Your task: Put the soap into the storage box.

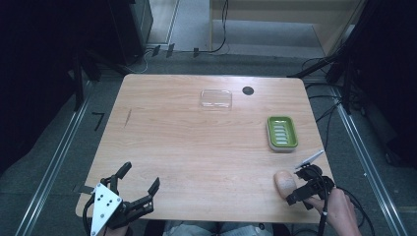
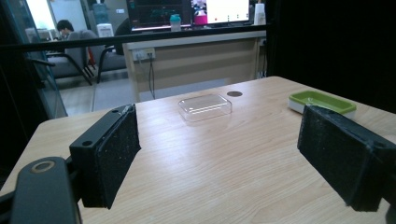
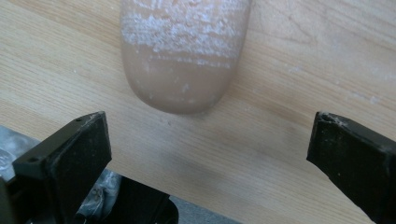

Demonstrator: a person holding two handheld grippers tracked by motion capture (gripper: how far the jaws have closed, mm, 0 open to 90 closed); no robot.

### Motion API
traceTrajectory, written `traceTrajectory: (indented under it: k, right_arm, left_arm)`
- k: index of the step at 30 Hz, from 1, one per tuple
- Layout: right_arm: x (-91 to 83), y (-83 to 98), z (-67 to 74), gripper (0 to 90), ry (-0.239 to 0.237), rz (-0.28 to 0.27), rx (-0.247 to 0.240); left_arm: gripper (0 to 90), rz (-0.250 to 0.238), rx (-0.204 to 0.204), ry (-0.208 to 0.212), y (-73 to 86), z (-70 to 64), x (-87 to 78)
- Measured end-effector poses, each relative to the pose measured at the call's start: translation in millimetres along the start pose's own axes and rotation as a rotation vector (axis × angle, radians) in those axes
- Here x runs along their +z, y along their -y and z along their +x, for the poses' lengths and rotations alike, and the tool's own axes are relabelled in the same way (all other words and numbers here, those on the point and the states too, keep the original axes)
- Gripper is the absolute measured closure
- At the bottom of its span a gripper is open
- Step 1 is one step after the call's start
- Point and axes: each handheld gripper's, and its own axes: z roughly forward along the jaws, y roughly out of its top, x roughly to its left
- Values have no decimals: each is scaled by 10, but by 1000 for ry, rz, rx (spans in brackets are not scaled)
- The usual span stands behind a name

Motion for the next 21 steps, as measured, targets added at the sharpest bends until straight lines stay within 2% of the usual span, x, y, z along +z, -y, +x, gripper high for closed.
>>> traceTrajectory:
  k: [9, 21]
  right_arm:
    - [-14, -88, 84, 0, 10, -2, -32]
    - [1, -247, 121, 0, 12, 1, -24]
  left_arm:
    - [136, 1, 0, -1, -3, -6, -8]
    - [136, 4, 20, 8, 0, -17, -11]
